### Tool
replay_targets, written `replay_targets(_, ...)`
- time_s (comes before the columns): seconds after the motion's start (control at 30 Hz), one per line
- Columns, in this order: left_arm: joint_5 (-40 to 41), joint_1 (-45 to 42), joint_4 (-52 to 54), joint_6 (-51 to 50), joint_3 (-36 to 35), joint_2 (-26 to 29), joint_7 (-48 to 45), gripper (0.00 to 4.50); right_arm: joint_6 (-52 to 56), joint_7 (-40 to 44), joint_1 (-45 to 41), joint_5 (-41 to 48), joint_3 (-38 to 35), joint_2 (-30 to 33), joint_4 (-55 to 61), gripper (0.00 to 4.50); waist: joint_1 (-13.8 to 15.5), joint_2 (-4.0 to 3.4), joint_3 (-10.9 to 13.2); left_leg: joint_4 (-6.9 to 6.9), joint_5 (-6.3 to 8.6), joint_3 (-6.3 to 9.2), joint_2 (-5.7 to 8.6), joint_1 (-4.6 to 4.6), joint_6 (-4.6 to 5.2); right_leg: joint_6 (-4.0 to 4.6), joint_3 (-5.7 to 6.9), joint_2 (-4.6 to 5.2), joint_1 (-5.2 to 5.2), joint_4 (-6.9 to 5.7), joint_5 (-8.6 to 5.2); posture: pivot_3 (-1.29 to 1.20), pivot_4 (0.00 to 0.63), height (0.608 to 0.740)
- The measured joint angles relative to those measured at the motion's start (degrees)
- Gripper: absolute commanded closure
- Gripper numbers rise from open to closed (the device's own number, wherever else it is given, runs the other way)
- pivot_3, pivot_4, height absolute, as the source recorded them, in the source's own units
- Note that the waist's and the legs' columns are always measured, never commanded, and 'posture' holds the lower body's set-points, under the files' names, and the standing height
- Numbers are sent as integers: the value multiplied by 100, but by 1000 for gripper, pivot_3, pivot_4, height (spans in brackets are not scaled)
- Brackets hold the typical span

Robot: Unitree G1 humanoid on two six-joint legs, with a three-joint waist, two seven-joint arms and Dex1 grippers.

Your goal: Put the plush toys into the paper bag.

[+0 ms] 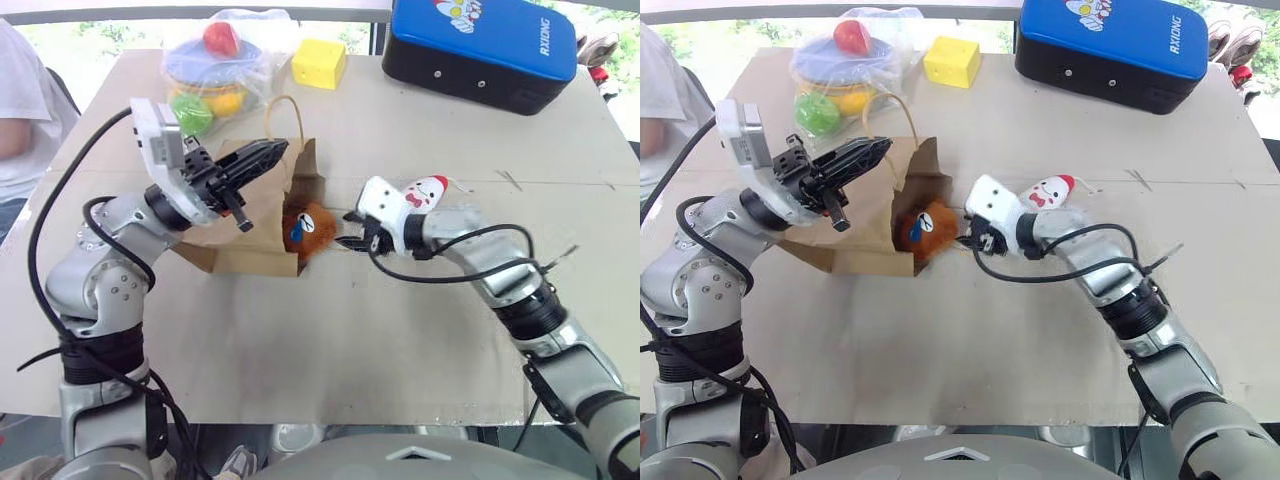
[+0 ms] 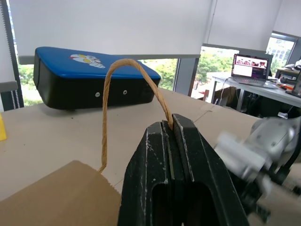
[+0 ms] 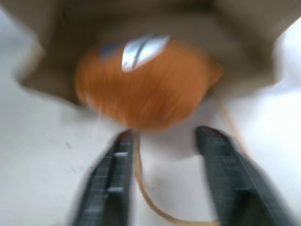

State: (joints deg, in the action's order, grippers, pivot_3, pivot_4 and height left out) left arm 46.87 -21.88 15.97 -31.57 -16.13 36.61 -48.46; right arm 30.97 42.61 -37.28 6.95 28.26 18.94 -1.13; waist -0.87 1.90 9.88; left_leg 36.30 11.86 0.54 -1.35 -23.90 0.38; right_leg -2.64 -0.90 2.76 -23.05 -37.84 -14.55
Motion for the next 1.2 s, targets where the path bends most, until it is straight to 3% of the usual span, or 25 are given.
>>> replay_targets(0.03, -2, 2, -2, 0, -1, 2, -5, 4500, -217, -7, -43, -97, 20, -126, -296, 4398, -3, 1, 0, 0, 0, -1, 0, 0, 0, 0, -1, 1, 0, 1, 0, 0, 150, 740)
replay_targets(0.07, -2, 4, -1, -1, 0, 2, -7, 4500, -396, -13, -98, -167, 20, -240, -542, 4462, -6, 1, 0, 0, 0, -1, 0, 0, 0, 0, -1, 1, 0, 0, 1, 0, 150, 740)
replay_targets(0.3, 70, 39, 139, -75, 100, -63, 19, 4500, -1127, 271, -496, -176, 1, -1120, -1006, 4462, -31, -1, 1, 0, 0, 7, -4, 1, 0, 0, 3, -3, 0, -6, 1, 0, 150, 740)
replay_targets(0.53, 491, -10, 367, -375, 284, -254, 132, 4500, -1626, 536, -679, -268, 65, -1599, -1562, 4462, -4, 0, 0, 0, 0, 7, 0, 1, -1, 0, 2, 2, 1, -5, 1, 0, 150, 740)
replay_targets(0.7, 510, -31, 355, -420, 265, -203, 120, 4500, -1615, 564, -296, -264, -133, -1123, -1208, 4462, 21, 0, 1, 0, 0, 11, 2, 0, -1, 1, 8, 4, 1, -5, 1, 0, 150, 740)
replay_targets(0.87, 484, -10, 223, -320, 90, -89, 44, 4500, -697, 454, 443, 162, -1144, -207, 189, 4462, -1, -1, 1, 0, 0, 7, 1, 0, -1, 0, 2, 5, 1, -4, 1, 0, 150, 740)
replay_targets(0.97, 407, -13, 194, -244, 120, -93, -30, 4500, 120, 373, 626, 748, -1758, 22, 1291, 3611, -51, -2, 2, -2, 0, 8, -11, 7, -1, 3, 2, -10, 1, -9, -1, 0, 150, 740)
replay_targets(1.0, 382, -19, 148, -219, 123, -94, -34, 4500, 341, 329, 663, 919, -1910, 111, 1558, 2996, -51, -2, 1, -1, 0, 7, -11, 7, -1, 3, 2, -10, 1, -9, -1, 0, 150, 740)
replay_targets(1.17, 272, -40, 32, -145, 146, -100, -54, 4500, 920, -315, 643, 996, -2550, 449, 1804, 1101, -7, -1, 1, 1, 0, -7, -3, 5, 0, 1, -7, -2, 1, -3, 0, 0, 150, 740)
replay_targets(1.2, 265, -49, 25, -132, 149, -101, -57, 4500, 926, -420, 612, 903, -2569, 495, 1693, 1101, -5, -1, 1, 1, 0, -7, -3, 5, 0, 1, -7, -2, 1, -2, 0, 0, 150, 740)
